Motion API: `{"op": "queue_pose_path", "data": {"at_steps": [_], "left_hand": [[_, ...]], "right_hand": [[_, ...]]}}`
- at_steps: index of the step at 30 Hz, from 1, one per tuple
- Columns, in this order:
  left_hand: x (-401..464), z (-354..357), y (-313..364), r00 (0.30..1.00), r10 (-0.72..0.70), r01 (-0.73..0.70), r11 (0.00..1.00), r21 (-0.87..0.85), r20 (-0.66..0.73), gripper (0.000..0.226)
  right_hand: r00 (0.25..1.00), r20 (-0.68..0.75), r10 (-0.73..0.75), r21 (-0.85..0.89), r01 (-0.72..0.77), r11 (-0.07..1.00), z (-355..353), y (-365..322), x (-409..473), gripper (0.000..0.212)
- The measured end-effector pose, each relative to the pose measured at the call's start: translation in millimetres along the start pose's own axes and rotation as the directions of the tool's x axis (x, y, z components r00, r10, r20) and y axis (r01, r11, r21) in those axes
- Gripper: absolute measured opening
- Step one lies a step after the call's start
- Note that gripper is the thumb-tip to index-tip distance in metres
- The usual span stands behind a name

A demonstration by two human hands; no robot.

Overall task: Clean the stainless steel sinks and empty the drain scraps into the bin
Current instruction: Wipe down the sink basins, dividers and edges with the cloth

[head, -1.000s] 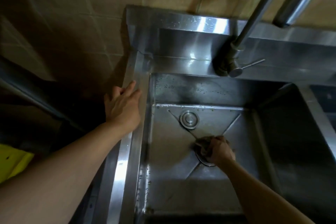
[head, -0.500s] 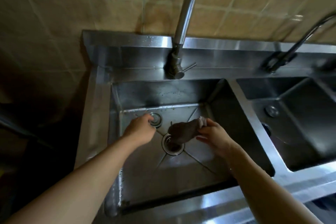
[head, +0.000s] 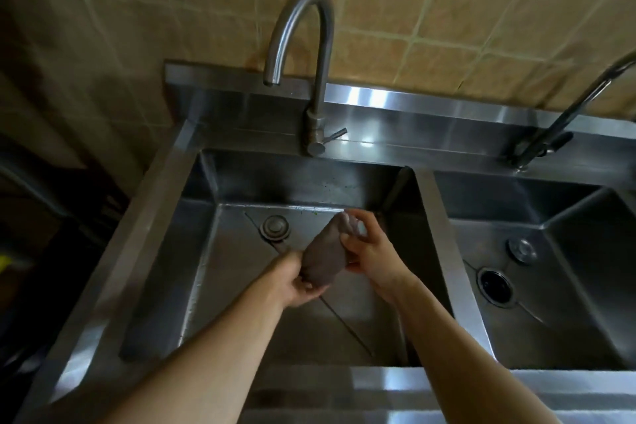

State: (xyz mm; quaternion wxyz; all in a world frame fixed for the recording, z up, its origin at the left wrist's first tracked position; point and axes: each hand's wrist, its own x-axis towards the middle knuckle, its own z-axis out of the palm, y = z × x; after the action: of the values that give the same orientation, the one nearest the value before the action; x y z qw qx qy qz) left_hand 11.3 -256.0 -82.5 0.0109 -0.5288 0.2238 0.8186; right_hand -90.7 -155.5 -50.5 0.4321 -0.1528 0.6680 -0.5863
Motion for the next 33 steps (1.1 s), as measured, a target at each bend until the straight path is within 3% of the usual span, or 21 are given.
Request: {"op": "queue_pose_path", "data": {"at_steps": [5,7,9,11,12,14,16,18,19,22,25,27,30,32,33], "left_hand": [[-13.0,20.0,-18.2,0.977,0.214,-0.213,0.964,0.162,0.008,0.028],[-13.0,21.9,-18.4,0.968,0.248,-0.251,0.95,0.186,0.042,0.028],[-11.3,22.8,-15.2,0.966,0.254,-0.257,0.946,0.198,0.042,0.029],[-5.9,24.7,-10.5,0.968,0.251,-0.251,0.945,0.21,0.028,0.029],[-3.0,25.9,-8.3,0.969,0.245,-0.246,0.944,0.22,0.03,0.029],[2.6,25.9,-4.5,0.976,0.214,-0.216,0.954,0.21,0.032,0.028],[9.4,18.9,-1.1,0.985,0.173,-0.173,0.973,0.156,0.015,0.026],[16.7,5.9,1.4,0.993,0.119,-0.119,0.993,0.011,-0.002,0.023],[23.7,-1.3,2.4,0.997,0.078,-0.078,0.995,-0.064,0.004,0.025],[40.9,-10.1,3.1,0.993,-0.107,0.111,0.989,-0.097,0.049,0.062],[62.6,-12.6,13.6,0.975,-0.217,0.222,0.968,-0.113,0.053,0.079],[68.8,-10.5,23.2,0.975,-0.222,0.221,0.973,-0.058,-0.009,0.067],[75.6,-1.4,26.0,0.994,-0.073,0.091,0.97,0.227,-0.084,0.033],[88.5,0.4,18.2,0.974,0.179,-0.111,0.909,0.402,-0.136,0.023],[93.7,-0.6,15.1,0.938,0.313,-0.194,0.827,0.528,-0.146,0.021]], "right_hand": [[0.995,-0.065,-0.077,-0.202,0.062,0.977,-14.5,13.4,19.5,0.013],[0.998,-0.041,-0.044,-0.197,0.035,0.98,-12.4,19.8,25.5,0.014],[0.997,0.059,0.06,0.002,-0.06,0.998,-8.2,24.9,31.7,0.022],[0.975,0.175,0.136,0.296,-0.184,0.937,-4.5,27.1,36.5,0.025],[0.965,0.216,0.147,0.364,-0.219,0.905,-3.9,28.1,39.9,0.023],[0.969,0.203,0.139,0.368,-0.207,0.906,-1.7,28.9,44.1,0.014],[0.985,0.101,0.14,0.373,-0.168,0.913,4.6,33.4,52.1,0.01],[0.997,-0.034,0.072,0.286,-0.059,0.956,11.4,39.0,60.3,0.008],[0.995,-0.097,-0.004,0.16,0.019,0.987,14.8,41.6,65.0,0.009],[0.967,-0.119,-0.226,-0.172,0.204,0.964,25.0,49.7,74.7,0.004],[0.951,-0.143,-0.274,-0.239,0.235,0.942,37.0,56.6,75.4,0.011],[0.959,-0.149,-0.243,-0.247,0.202,0.948,41.2,62.8,74.1,0.017],[0.946,-0.25,-0.205,-0.349,0.11,0.931,41.0,75.6,82.0,0.025],[0.928,-0.342,-0.148,-0.388,0.004,0.922,38.2,81.0,92.5,0.031],[0.928,-0.358,-0.104,-0.395,-0.049,0.918,37.1,83.9,98.1,0.034]]}}
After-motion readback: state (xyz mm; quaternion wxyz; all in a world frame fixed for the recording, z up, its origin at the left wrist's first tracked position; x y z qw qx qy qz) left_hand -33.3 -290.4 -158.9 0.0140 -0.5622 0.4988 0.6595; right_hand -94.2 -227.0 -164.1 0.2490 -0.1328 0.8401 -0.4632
